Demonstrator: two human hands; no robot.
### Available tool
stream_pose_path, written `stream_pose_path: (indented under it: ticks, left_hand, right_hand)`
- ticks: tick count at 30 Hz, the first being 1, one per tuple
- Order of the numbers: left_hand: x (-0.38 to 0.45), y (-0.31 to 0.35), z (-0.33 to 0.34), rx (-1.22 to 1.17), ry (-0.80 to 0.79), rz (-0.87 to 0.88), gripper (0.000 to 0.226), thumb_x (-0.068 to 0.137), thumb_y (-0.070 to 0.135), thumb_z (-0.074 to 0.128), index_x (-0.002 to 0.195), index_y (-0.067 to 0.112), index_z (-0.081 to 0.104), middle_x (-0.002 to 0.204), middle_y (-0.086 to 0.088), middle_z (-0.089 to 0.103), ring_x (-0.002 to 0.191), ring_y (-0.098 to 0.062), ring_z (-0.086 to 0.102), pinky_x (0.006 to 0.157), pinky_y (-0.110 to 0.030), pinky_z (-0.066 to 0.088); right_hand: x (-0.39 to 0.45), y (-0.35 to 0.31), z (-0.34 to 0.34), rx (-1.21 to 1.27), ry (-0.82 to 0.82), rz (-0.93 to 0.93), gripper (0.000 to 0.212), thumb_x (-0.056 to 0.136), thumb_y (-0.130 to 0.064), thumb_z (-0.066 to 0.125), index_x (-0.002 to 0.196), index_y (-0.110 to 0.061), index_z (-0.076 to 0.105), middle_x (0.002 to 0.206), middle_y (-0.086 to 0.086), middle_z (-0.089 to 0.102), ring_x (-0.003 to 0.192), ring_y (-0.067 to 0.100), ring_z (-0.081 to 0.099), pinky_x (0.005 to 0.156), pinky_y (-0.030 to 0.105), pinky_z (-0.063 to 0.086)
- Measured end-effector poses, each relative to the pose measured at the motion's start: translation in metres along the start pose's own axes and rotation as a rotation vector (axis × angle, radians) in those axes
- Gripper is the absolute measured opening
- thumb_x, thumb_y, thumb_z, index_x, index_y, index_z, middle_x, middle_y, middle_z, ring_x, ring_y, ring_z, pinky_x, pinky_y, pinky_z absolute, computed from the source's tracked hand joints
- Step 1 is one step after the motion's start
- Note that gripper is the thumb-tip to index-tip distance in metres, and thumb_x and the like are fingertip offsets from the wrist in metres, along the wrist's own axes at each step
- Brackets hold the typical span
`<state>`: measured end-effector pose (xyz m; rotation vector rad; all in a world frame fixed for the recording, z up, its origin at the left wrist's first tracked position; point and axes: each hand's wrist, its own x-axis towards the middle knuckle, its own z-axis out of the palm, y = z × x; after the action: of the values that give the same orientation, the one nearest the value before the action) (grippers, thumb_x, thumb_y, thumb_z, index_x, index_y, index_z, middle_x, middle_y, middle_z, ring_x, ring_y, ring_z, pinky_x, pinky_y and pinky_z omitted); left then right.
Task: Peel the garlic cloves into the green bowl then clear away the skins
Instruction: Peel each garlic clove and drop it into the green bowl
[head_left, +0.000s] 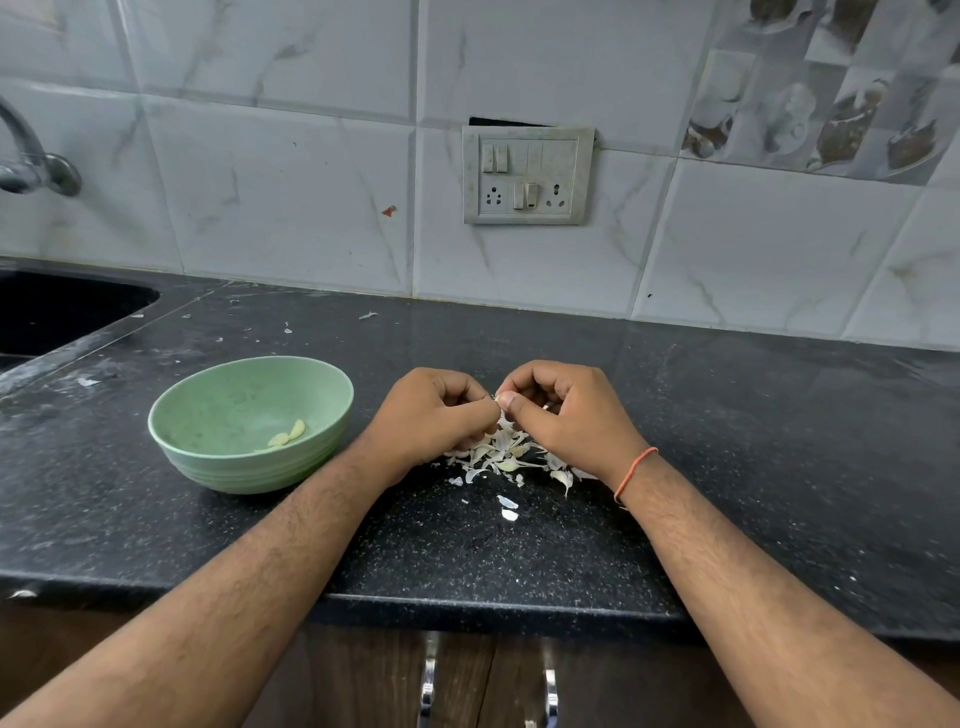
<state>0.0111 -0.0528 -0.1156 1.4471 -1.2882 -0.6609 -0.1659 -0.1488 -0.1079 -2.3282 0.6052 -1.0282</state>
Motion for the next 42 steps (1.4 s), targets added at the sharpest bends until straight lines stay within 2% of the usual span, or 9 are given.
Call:
stream_pose_path:
  ticks: [4, 7, 14, 19, 27, 30, 33, 37, 42]
  left_hand:
    - [0.0013, -0.0013, 0.0001, 0.024, -0.007, 0.02, 0.012, 0.087, 0.01, 0.074, 0.076, 0.01, 0.077, 0.074, -0.012, 0.076, 0.066, -0.017, 0.066, 0.061, -0.028, 0.054]
    - [0.0031, -0.0027, 0.0, 0.023, 0.01, 0.023, 0.01, 0.079, 0.023, 0.074, 0.073, 0.016, 0.077, 0.074, -0.009, 0.076, 0.066, -0.018, 0.067, 0.064, -0.036, 0.059]
    - [0.0044, -0.0033, -0.002, -0.009, 0.053, 0.031, 0.019, 0.066, 0.039, 0.071, 0.07, 0.022, 0.076, 0.081, -0.01, 0.078, 0.072, -0.021, 0.067, 0.069, -0.046, 0.061]
    - [0.0034, -0.0038, -0.0024, -0.005, 0.068, 0.035, 0.02, 0.067, 0.04, 0.073, 0.073, 0.022, 0.078, 0.08, -0.01, 0.077, 0.073, -0.022, 0.067, 0.07, -0.053, 0.063]
    - [0.0046, -0.0054, -0.002, -0.031, 0.078, 0.037, 0.018, 0.071, 0.037, 0.076, 0.073, 0.019, 0.077, 0.08, -0.012, 0.076, 0.071, -0.025, 0.067, 0.067, -0.048, 0.061]
    - [0.0052, -0.0057, -0.0026, -0.039, 0.08, 0.04, 0.025, 0.067, 0.043, 0.074, 0.073, 0.019, 0.077, 0.081, -0.012, 0.076, 0.073, -0.026, 0.068, 0.065, -0.042, 0.059]
    - [0.0073, -0.0069, -0.0035, -0.049, 0.11, 0.04, 0.017, 0.071, 0.036, 0.072, 0.072, 0.019, 0.077, 0.082, -0.011, 0.077, 0.076, -0.028, 0.07, 0.066, -0.038, 0.058]
    - [0.009, -0.0099, -0.0028, -0.04, 0.14, 0.043, 0.016, 0.075, 0.033, 0.071, 0.074, 0.018, 0.077, 0.081, -0.01, 0.077, 0.086, -0.042, 0.074, 0.069, -0.04, 0.06]
    - [0.0072, -0.0065, -0.0012, -0.09, 0.14, 0.054, 0.005, 0.092, 0.025, 0.078, 0.092, 0.024, 0.082, 0.087, -0.006, 0.08, 0.08, -0.022, 0.076, 0.068, -0.036, 0.062]
  right_hand:
    - [0.0003, 0.0012, -0.0013, 0.015, -0.022, 0.035, 0.012, 0.094, -0.018, 0.077, 0.086, -0.027, 0.078, 0.075, -0.003, 0.075, 0.07, 0.024, 0.071, 0.069, 0.044, 0.062]
    - [0.0005, 0.0013, -0.0018, 0.068, -0.038, 0.083, 0.012, 0.095, -0.017, 0.076, 0.087, -0.025, 0.079, 0.074, 0.002, 0.075, 0.065, 0.021, 0.07, 0.065, 0.038, 0.061]
    - [0.0021, -0.002, -0.0016, 0.385, -0.077, 0.277, 0.006, 0.099, -0.006, 0.072, 0.1, -0.003, 0.077, 0.087, 0.015, 0.08, 0.082, 0.034, 0.079, 0.069, 0.046, 0.064]
    - [0.0026, -0.0052, -0.0006, 0.51, -0.07, 0.354, 0.011, 0.096, -0.006, 0.076, 0.107, -0.003, 0.077, 0.094, 0.018, 0.08, 0.081, 0.03, 0.078, 0.064, 0.036, 0.064]
    - [0.003, -0.0032, 0.002, 0.427, -0.038, 0.277, 0.016, 0.089, -0.005, 0.083, 0.104, -0.009, 0.079, 0.087, 0.009, 0.081, 0.076, 0.02, 0.076, 0.068, 0.033, 0.066]
    - [0.0036, -0.0026, 0.0027, 0.439, -0.026, 0.268, 0.017, 0.087, -0.003, 0.084, 0.102, -0.01, 0.08, 0.088, 0.01, 0.081, 0.077, 0.018, 0.076, 0.07, 0.029, 0.064]
    - [0.0041, -0.0012, 0.0029, 0.445, -0.021, 0.265, 0.02, 0.086, -0.002, 0.085, 0.103, -0.01, 0.08, 0.093, 0.017, 0.08, 0.08, 0.021, 0.077, 0.075, 0.036, 0.067]
    - [0.0042, -0.0003, 0.003, 0.449, -0.014, 0.269, 0.027, 0.086, -0.001, 0.085, 0.11, -0.01, 0.076, 0.093, 0.013, 0.081, 0.081, 0.021, 0.076, 0.076, 0.035, 0.066]
    - [0.0038, -0.0004, 0.0013, 0.461, -0.016, 0.277, 0.035, 0.085, -0.001, 0.086, 0.116, -0.008, 0.071, 0.095, 0.014, 0.081, 0.08, 0.021, 0.074, 0.079, 0.036, 0.065]
